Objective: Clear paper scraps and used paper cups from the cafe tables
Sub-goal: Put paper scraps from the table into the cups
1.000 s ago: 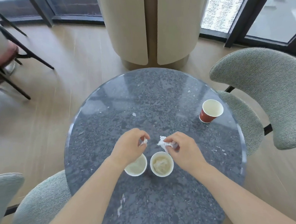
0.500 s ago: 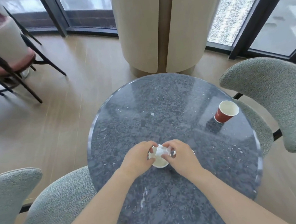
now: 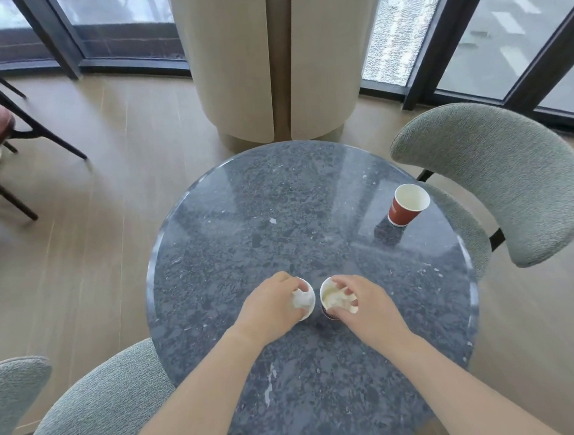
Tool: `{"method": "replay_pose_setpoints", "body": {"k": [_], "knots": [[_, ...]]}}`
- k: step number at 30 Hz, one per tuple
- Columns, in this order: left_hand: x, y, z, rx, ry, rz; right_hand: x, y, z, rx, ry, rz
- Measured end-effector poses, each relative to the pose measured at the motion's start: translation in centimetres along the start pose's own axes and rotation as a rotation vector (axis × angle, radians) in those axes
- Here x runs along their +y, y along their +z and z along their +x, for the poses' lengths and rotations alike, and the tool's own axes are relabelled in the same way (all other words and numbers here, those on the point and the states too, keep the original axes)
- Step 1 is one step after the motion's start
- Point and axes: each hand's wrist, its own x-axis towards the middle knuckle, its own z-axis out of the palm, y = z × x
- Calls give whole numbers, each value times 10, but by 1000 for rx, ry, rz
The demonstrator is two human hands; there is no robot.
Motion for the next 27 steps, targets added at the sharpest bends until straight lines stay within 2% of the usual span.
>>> {"method": "replay_pose_setpoints", "body": {"k": [5, 11, 15, 19, 22, 27], "knots": [[0, 0, -1, -7, -6, 9, 11, 2, -5, -34, -30, -101], [3, 4, -4, -14, 23, -14, 18, 7, -3, -122, -130, -367], [9, 8, 2, -67, 7, 77, 21, 5, 1, -139, -153, -532], [15, 14, 10, -115, -67, 198, 27, -8, 4, -93, -126, -466], [26, 16, 19, -31, -95, 216, 32, -25, 5, -43, -126, -375], [61, 7, 45, 103, -36, 142, 42, -69, 15, 95, -102, -255]]}}
